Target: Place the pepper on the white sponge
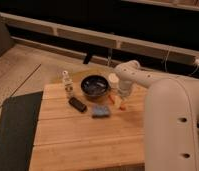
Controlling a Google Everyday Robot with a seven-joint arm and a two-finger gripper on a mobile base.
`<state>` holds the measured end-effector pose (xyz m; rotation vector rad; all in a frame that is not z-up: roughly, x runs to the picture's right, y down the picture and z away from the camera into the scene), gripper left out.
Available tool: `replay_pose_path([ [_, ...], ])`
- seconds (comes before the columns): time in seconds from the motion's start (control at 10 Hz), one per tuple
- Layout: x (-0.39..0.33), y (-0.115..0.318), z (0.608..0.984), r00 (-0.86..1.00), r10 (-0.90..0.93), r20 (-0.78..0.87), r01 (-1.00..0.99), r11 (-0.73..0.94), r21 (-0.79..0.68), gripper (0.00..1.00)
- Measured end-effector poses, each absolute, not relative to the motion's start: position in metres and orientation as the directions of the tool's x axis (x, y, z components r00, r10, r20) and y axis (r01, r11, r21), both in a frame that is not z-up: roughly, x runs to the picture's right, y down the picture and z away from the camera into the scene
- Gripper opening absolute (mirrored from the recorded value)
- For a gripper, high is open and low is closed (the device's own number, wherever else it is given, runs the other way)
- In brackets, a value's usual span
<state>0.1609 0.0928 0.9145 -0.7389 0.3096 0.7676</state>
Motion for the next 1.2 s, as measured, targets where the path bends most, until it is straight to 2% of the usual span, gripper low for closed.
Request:
replay_pose_path([
  [0.3,0.16,0.094,0.933,0.699,0.489,-0.522,-0.715,0.482,-0.506,0.65],
  [0.7,0.151,0.1,0.939,0.725,0.429,-0.539,-0.687,0.504,-0.524,0.64],
  [0.9,0.148,0.106,0.938,0.734,0.409,-0.543,-0.678,0.502,-0.538,0.51],
  [1.0,0.146,0.108,0.937,0.739,0.401,-0.542,-0.672,0.504,-0.543,0.36],
  [1.2,0.144,0.107,0.936,0.743,0.397,-0.539,-0.667,0.512,-0.542,0.16],
])
